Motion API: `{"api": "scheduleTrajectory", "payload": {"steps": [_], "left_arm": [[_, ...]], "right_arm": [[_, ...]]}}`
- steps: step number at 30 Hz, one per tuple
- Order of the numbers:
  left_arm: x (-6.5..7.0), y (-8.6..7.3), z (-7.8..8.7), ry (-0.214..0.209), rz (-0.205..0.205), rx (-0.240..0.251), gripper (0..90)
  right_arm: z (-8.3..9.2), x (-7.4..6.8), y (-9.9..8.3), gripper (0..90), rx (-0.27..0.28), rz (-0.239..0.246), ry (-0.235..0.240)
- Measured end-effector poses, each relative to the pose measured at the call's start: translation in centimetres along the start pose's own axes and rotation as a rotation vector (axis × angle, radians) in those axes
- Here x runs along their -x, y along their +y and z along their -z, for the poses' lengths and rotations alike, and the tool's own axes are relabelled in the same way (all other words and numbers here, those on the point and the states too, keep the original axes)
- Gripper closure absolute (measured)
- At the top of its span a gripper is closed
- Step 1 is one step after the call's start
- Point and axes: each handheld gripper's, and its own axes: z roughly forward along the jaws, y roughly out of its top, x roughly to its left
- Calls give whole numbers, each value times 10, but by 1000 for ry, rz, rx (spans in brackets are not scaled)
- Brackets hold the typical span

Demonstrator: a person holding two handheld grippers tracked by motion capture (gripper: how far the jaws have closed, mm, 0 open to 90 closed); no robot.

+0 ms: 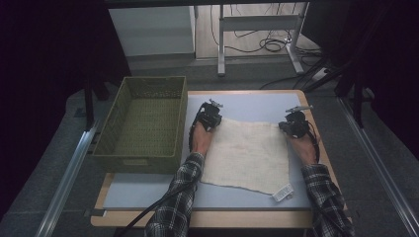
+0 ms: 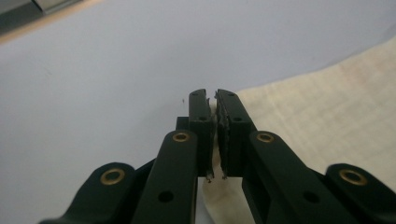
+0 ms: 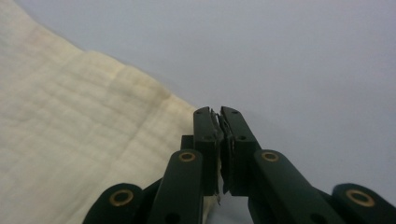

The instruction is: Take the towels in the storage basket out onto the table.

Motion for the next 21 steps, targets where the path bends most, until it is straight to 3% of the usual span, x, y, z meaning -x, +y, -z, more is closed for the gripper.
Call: {"api": "scheduleTrajectory", "payload": {"steps": [10,16,21], "left_arm": [[8,7,46,12,-26,106,859],[18,-5,61,23,-49,122,859],[28,-19,74,-4,-45,152,857]], "right_arm": [[43,2,4,858,91,-5,25],[66,-2,-5,857,130,8,48],[82,-6,-19,857,148,12,83]]}}
